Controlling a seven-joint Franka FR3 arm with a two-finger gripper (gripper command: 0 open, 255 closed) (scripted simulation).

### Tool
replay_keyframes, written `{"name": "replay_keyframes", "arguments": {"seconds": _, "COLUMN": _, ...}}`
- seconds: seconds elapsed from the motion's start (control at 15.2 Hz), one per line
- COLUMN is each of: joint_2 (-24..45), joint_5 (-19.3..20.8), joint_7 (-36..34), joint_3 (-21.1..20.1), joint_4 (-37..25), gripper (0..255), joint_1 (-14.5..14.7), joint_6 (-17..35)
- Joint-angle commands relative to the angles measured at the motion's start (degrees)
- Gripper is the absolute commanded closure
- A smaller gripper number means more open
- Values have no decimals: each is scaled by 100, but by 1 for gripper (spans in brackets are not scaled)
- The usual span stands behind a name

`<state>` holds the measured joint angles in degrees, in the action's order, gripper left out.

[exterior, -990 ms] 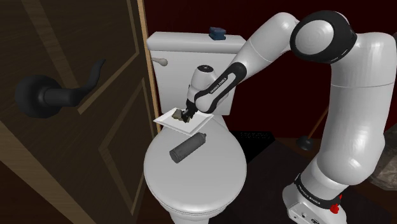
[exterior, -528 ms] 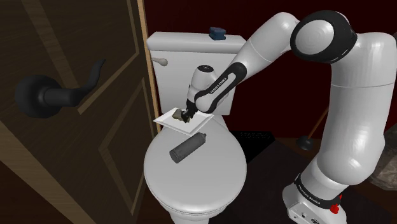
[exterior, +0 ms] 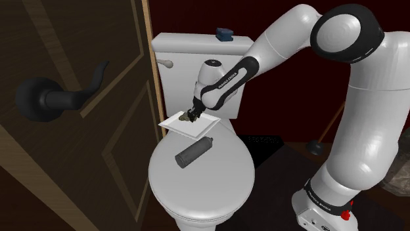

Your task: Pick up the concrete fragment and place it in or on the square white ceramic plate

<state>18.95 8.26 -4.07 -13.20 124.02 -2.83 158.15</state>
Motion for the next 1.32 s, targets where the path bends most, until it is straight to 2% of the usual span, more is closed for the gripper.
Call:
{"name": "replay_keyframes", "arguments": {"seconds": 0.0, "joint_2": -139, "joint_5": -70, "joint_7": 42, "joint_3": -51, "joint_4": -14, "gripper": 255, "joint_1": -31, "joint_6": -152}}
{"name": "replay_keyframes", "arguments": {"seconds": 0.86, "joint_2": -838, "joint_5": -454, "joint_7": 308, "joint_3": -234, "joint_4": -209, "gripper": 255, "joint_1": -169, "joint_6": -1025}}
{"name": "replay_keyframes", "arguments": {"seconds": 0.92, "joint_2": -856, "joint_5": -464, "joint_7": 315, "joint_3": -237, "joint_4": -216, "gripper": 255, "joint_1": -171, "joint_6": -1049}}
{"name": "replay_keyframes", "arguments": {"seconds": 1.06, "joint_2": -1355, "joint_5": -696, "joint_7": 482, "joint_3": -292, "joint_4": 282, "gripper": 255, "joint_1": -250, "joint_6": -1030}}
{"name": "replay_keyframes", "arguments": {"seconds": 1.25, "joint_2": -1204, "joint_5": -616, "joint_7": 427, "joint_3": -272, "joint_4": 356, "gripper": 255, "joint_1": -233, "joint_6": -811}}
